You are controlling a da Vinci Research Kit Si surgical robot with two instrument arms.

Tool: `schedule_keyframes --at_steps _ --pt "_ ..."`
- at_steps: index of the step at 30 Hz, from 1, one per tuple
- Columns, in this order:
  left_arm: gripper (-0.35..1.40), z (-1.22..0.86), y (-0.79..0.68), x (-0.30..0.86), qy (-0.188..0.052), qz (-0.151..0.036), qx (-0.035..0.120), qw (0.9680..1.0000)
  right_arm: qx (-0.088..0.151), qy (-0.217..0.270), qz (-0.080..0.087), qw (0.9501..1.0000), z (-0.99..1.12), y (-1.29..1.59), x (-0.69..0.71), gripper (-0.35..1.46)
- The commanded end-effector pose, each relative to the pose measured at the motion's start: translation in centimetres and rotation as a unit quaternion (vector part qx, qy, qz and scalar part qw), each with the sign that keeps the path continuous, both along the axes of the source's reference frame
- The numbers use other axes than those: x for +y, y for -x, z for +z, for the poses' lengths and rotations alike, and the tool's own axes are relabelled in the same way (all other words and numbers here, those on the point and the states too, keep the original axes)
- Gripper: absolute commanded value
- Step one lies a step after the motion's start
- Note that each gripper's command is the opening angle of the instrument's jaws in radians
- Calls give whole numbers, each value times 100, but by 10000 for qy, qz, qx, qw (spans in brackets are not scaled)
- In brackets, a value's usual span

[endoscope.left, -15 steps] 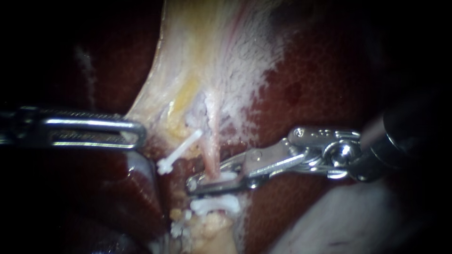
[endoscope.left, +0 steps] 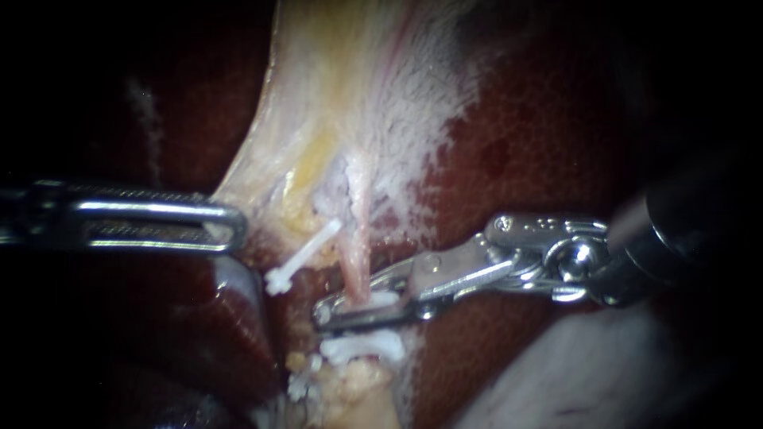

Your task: Going back third clip right tube

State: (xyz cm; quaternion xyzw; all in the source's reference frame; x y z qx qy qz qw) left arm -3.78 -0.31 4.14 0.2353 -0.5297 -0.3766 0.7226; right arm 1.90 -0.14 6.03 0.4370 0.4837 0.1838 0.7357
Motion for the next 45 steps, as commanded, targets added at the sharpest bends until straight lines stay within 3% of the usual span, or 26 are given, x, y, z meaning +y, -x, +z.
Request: schedule_keyframes --at_steps 1,4,13,18,27,35,45 --pt "-35 0 0 0 0 0 1 10000 3 37 25 10000 0 0 1 18" --pt "-35 0 0 0 0 0 1 10000 129 293 10 9995 -2 0 4 35" --pt "-35 0 0 0 0 0 1 10000 248 702 154 9971 -11 3 16 51" --pt "-35 0 0 0 0 0 1 10000 263 865 226 9956 -11 10 18 56" --pt "-35 1 0 0 1 2 0 10000 203 1269 502 9904 -16 39 23 60" --pt "-35 4 -2 1 2 7 -3 10000 245 1643 591 9843 -30 79 32 60" --pt "-35 6 -3 2 3 10 -5 10000 249 1761 627 9821 -43 103 38 60"
